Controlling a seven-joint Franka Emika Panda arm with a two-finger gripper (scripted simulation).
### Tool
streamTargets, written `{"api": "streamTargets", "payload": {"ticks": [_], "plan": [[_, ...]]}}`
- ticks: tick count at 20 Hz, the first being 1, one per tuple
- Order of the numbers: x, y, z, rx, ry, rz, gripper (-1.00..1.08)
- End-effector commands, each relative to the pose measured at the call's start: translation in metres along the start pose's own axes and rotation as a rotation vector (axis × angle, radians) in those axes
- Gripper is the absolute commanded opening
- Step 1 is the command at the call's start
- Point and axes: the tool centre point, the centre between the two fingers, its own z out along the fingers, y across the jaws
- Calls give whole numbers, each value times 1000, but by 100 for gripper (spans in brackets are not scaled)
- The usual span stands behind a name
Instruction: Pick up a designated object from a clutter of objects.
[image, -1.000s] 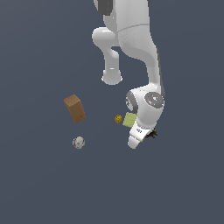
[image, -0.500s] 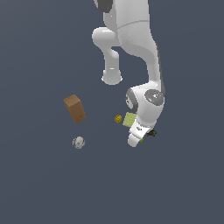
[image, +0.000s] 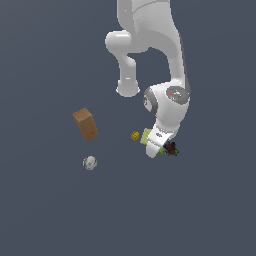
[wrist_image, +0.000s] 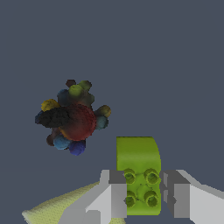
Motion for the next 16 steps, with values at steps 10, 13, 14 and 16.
{"api": "streamTargets", "payload": {"ticks": [10, 13, 14, 16], "plan": [[-34, -30, -83, 5, -6, -1, -100], [-42, -38, -106, 7, -8, -2, -100], [-45, -41, -113, 8, -8, -2, -100], [-51, -46, -128, 10, -9, -2, -100]]}}
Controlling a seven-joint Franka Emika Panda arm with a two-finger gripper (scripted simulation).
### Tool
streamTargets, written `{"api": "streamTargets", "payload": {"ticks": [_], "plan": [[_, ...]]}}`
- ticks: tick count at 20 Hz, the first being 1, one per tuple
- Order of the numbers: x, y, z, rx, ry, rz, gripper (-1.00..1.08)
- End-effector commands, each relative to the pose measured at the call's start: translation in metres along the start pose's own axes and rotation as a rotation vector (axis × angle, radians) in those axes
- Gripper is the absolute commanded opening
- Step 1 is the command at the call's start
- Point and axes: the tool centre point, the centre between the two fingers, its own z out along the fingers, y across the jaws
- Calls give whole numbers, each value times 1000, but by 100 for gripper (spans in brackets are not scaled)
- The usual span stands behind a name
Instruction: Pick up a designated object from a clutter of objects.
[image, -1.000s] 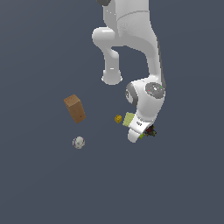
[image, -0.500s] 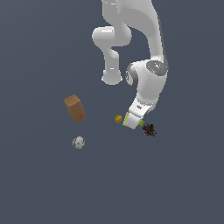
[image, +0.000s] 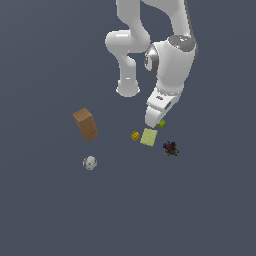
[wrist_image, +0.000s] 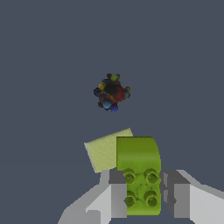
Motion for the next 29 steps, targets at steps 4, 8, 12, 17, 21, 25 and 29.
{"api": "streamTargets", "payload": {"ticks": [4, 8, 12, 17, 21, 25, 29], "plan": [[-16, -15, -43, 5, -2, -1, -100], [-28, -26, -75, 8, -3, -1, -100], [-38, -36, -104, 10, -5, -1, -100], [-49, -44, -134, 12, -7, -1, -100], [-54, -49, -151, 13, -9, -1, -100], [-57, -51, -160, 13, -10, -1, -100], [-57, -52, -163, 13, -10, 0, -100]]}}
